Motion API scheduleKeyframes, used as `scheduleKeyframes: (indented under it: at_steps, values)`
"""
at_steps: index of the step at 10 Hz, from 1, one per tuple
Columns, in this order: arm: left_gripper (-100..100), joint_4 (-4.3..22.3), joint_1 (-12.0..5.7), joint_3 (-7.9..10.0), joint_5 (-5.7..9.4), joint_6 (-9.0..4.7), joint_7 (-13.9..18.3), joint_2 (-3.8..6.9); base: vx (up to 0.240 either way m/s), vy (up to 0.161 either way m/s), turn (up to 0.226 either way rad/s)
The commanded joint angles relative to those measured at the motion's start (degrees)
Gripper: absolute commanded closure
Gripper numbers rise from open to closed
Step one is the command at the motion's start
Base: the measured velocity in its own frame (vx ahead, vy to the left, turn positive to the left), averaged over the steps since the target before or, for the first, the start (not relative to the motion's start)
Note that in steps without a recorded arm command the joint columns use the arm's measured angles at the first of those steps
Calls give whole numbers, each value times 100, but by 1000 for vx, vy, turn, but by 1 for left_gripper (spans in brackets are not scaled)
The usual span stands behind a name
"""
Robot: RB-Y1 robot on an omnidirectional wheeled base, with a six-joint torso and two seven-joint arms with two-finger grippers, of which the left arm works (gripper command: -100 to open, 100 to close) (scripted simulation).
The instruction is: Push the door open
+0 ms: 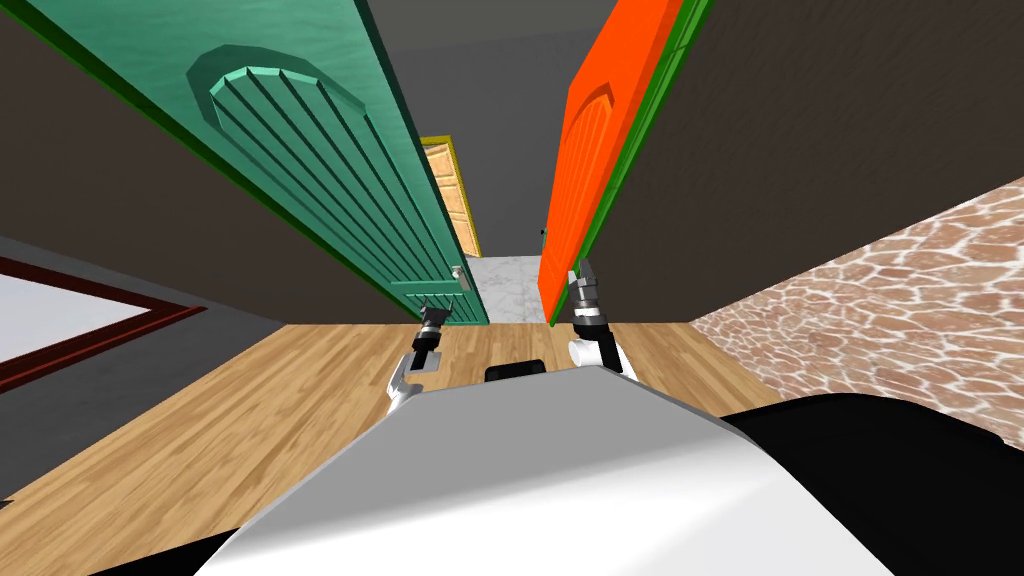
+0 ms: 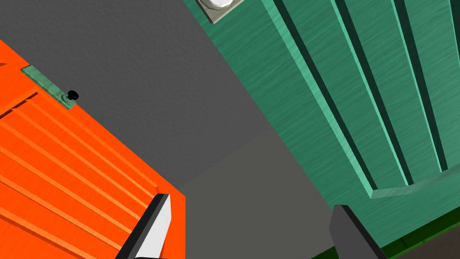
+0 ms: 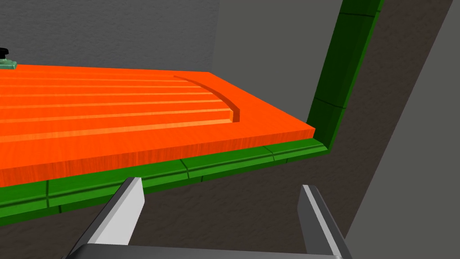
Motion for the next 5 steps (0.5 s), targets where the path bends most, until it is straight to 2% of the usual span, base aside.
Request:
scheduleKeyframes:
  at_steps: [1, 2, 3, 5]
  values:
    - [-100, 168, -66, 30, -60, -26, -286, 41, 44, 20, -64]
    - [-100, 303, -122, 54, -112, -40, -429, 75, 67, 24, -83]
    - [-100, 303, -122, 54, -112, -40, -521, 75, 46, 26, -23]
    - [-100, 571, -233, 100, -217, -69, -890, 142, 52, 35, -63]
